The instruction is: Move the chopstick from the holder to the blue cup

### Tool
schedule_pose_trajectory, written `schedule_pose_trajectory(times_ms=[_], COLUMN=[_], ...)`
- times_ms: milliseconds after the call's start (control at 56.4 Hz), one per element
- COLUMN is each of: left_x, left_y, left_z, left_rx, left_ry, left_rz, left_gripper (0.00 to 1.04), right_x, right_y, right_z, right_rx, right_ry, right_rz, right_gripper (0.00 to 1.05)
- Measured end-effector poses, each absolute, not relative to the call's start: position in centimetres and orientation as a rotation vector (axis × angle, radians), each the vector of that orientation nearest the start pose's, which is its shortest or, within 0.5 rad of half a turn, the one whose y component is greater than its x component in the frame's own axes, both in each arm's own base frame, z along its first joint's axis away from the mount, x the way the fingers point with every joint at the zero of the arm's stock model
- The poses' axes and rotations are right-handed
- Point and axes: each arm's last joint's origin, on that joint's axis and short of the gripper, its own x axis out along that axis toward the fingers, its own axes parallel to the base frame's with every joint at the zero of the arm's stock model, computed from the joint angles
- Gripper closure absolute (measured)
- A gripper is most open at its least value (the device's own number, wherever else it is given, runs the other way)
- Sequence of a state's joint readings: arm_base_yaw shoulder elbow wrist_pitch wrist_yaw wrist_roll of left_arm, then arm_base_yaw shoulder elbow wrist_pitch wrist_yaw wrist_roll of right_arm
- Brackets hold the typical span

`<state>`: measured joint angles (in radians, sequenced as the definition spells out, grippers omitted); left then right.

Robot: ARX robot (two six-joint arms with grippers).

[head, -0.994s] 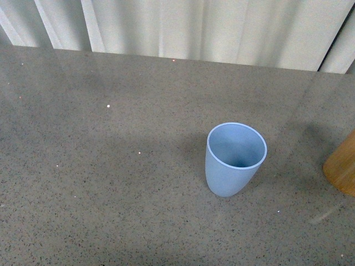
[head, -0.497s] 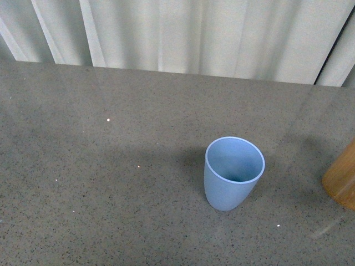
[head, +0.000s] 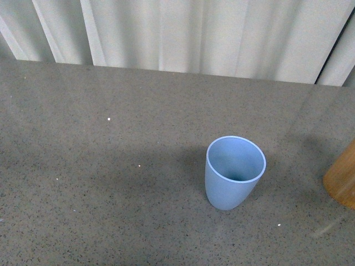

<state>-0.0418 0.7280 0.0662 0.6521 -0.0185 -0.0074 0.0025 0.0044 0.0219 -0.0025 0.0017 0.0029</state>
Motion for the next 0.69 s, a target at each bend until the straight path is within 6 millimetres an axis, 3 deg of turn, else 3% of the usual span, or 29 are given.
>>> schedule_pose_trajectory(times_ms=[160,692], left_x=[14.1,12.3], left_y=[0.0,0.0], left_z=[16.7,17.3], left_rx=[-0.008,-0.007], left_ry=[-0.004,-0.022], left_rz=[0.003,0.0], left_gripper=[1.01,1.01], right_x=[9.7,9.7], right_y=[0.0,0.0], right_z=[17.0,17.0], right_rx=[0.003,0.003], right_ry=[-0.015,-0.015], right_rz=[0.001,0.001], right_gripper=[0.1,0.1])
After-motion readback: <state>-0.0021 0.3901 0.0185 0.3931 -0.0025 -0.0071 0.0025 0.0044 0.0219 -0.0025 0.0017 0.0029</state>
